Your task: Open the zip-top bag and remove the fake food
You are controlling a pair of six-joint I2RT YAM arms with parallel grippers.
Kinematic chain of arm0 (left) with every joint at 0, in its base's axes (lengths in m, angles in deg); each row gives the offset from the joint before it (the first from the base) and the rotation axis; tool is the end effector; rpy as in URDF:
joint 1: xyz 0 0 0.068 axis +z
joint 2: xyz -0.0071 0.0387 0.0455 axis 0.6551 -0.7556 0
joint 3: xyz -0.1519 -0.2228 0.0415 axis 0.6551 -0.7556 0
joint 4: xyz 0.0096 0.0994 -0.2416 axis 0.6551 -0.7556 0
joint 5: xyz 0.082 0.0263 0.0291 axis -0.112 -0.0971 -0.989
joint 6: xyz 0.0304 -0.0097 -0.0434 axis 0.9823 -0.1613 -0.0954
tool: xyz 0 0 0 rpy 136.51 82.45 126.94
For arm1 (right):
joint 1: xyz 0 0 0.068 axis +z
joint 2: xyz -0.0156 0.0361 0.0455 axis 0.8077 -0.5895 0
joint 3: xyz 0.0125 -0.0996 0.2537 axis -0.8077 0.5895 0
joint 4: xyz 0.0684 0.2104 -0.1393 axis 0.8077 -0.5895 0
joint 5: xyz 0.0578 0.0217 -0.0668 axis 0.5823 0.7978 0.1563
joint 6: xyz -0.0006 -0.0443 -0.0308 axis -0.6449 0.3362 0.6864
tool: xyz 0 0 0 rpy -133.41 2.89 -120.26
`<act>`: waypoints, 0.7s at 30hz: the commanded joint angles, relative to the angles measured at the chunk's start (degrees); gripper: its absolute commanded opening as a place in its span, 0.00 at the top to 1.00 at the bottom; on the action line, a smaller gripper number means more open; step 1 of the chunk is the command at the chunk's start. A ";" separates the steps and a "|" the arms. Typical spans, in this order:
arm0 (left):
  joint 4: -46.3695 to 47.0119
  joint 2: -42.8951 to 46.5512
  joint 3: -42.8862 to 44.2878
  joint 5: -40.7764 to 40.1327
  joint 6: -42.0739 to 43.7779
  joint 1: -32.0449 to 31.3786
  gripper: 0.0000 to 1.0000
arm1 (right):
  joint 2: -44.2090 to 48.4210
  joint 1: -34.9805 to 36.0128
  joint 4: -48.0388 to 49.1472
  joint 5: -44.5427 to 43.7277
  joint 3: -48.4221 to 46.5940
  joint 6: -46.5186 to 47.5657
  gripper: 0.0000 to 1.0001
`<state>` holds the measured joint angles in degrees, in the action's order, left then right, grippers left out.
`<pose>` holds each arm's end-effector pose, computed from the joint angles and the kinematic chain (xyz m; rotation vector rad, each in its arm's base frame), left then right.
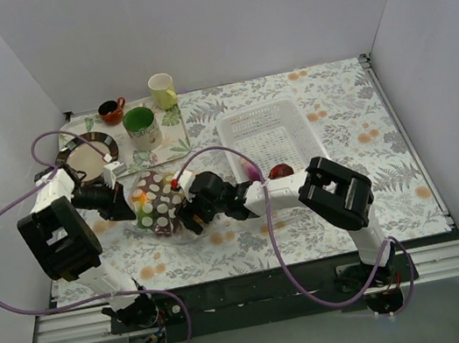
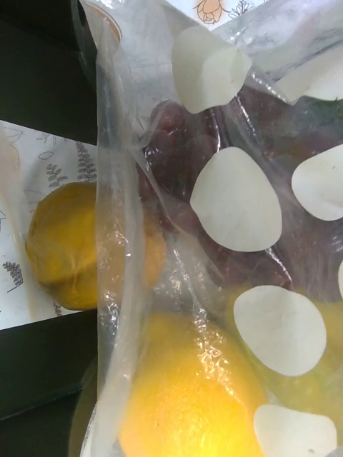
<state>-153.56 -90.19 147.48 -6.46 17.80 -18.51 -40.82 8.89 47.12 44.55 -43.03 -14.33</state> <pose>0.2675 0.0839 0.2079 0.0296 2.8030 -1.1625 0.2019 0.3902 0.1646 -1.0342 1.9420 0.6697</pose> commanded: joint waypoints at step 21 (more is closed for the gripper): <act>-3.93 6.52 7.02 0.65 -1.53 -3.61 1.00 | 28.32 1.14 -4.76 -10.93 14.83 -0.18 0.68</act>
<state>-155.02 -85.38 157.55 -5.76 15.38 -21.66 -20.52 9.89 45.24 39.78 -28.19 -15.12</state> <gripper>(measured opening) 0.010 0.680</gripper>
